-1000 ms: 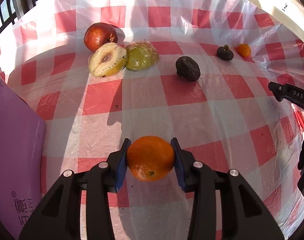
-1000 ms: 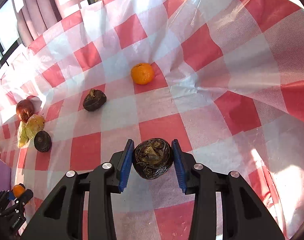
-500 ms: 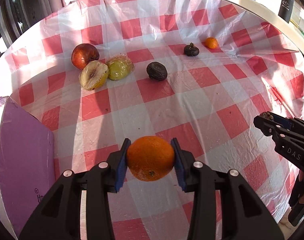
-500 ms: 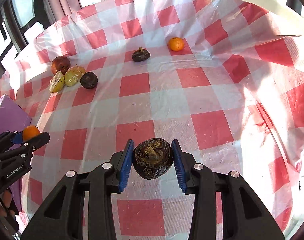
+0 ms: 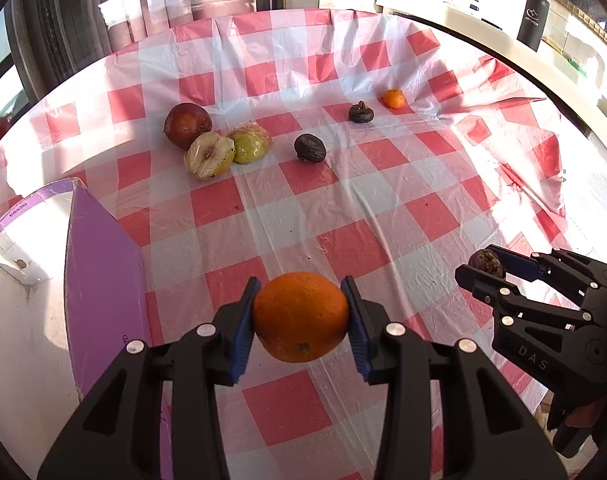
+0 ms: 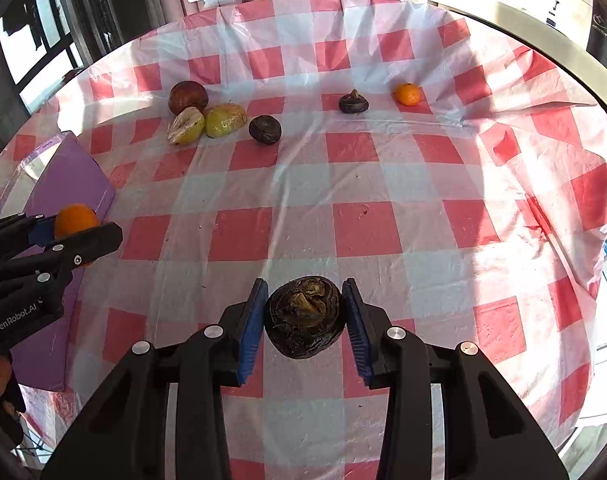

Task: Organize fruits
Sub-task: 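Carry the orange and dark dried fruit over the white box with both tools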

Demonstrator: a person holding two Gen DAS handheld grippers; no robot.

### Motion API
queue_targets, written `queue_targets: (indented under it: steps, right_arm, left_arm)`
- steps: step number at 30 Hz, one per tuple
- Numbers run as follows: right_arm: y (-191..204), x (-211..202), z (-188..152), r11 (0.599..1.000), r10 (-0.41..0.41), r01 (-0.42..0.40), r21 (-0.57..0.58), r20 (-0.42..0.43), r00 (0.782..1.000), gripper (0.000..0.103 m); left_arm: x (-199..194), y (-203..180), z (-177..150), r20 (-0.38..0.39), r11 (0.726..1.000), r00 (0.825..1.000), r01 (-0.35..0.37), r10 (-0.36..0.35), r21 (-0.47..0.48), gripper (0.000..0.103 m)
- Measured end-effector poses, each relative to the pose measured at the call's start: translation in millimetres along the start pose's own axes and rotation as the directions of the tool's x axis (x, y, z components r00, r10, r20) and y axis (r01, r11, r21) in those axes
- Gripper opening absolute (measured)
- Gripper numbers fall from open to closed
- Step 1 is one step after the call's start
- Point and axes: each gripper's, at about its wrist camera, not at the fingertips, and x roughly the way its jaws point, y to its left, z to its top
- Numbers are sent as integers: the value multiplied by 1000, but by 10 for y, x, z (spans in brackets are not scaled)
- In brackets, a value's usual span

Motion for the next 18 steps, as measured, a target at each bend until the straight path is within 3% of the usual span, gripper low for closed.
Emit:
queue_targets:
  steps: [6, 18]
  right_arm:
    - [266, -129, -53, 1000, 2, -1, -28, 18, 1000, 38]
    - [910, -305, -110, 997, 28, -23, -77, 64, 998, 38]
  left_arm:
    - [-267, 79, 19, 63, 999, 998, 13, -16, 37, 41]
    - [-656, 614, -150, 131, 1000, 991, 14, -15, 6, 41]
